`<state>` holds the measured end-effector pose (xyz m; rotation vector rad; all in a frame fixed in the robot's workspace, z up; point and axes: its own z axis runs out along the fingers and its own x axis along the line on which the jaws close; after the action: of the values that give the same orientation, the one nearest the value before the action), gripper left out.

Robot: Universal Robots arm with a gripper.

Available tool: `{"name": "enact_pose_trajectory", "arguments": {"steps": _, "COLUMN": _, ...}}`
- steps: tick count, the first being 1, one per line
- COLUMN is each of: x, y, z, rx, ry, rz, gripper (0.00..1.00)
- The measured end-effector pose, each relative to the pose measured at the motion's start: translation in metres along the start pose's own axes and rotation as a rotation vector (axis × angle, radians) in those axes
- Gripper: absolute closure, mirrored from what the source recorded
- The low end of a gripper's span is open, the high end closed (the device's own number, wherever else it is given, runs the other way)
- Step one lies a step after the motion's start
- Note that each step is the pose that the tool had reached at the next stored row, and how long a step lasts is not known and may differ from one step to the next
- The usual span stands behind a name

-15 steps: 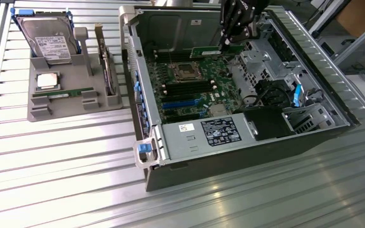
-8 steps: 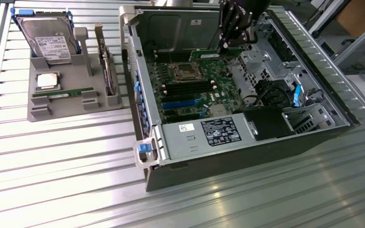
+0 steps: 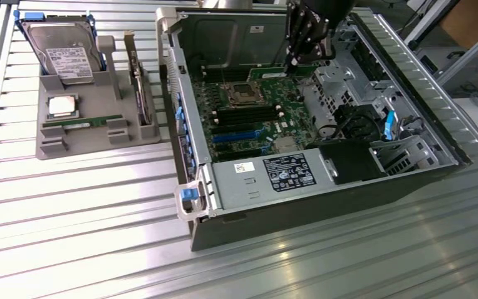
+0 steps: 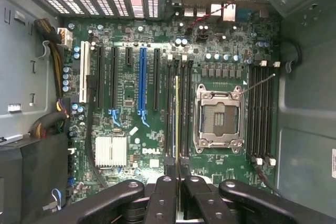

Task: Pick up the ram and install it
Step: 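Insert the ram into the slot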

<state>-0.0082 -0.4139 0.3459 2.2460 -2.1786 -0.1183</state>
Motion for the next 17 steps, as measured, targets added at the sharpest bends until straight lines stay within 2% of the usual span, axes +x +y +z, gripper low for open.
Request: {"name": "enact_pose_trajectory", "arguments": {"steps": 17, "x": 0.001, "y": -0.0009, "z": 0.0145, "rx": 0.0000, "ry": 0.0000, "rz": 0.000, "gripper": 0.88}}
